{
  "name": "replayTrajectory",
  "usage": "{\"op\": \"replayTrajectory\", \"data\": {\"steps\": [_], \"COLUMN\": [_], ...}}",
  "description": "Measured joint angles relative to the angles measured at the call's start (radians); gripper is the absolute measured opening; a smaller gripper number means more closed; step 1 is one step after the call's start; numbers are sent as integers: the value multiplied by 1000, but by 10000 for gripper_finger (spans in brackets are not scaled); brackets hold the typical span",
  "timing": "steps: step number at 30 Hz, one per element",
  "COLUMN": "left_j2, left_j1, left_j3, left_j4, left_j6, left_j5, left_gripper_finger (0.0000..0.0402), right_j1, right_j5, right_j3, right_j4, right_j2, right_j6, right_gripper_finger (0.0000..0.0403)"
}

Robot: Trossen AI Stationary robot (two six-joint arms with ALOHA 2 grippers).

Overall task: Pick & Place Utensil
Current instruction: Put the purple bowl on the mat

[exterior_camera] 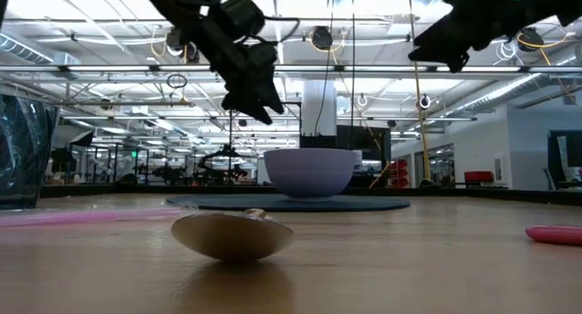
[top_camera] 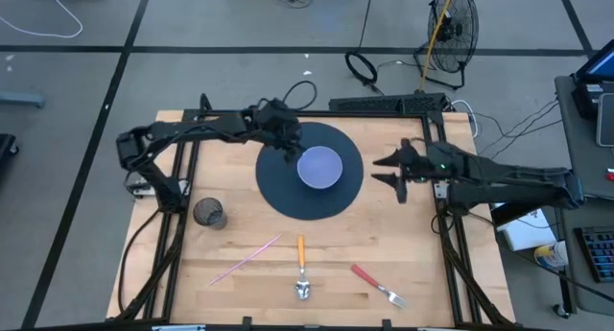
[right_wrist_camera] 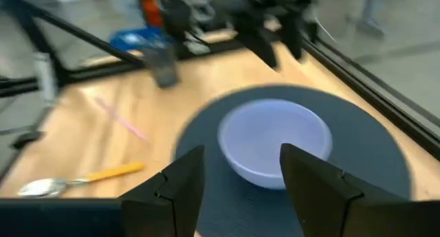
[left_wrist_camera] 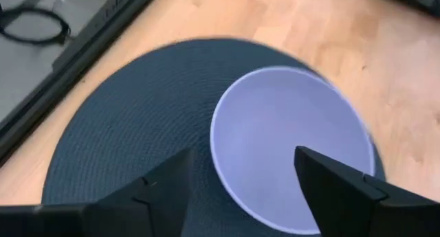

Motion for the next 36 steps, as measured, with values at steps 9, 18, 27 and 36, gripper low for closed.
{"op": "replayTrajectory", "data": {"steps": [9,18,27,36], "left_j2": [187,234,246,252], "left_j1": [-1,-1,-5,-18], "left_j3": [185,199,198,198], "left_j4": [-199,-217,-227,-234], "left_j6": [-7,-10,-16,-29], "left_j5": [-32,-22,-3,5], "left_gripper_finger": [245,224,223,223], "right_j1": [215,281,283,283], "right_j5": [9,60,61,61], "right_j3": [-92,-92,-92,-92], "right_j4": [135,133,136,133], "right_j2": [-54,-54,-54,-54], "right_j6": [-138,-164,-156,-154], "right_gripper_finger": [181,176,171,171]}}
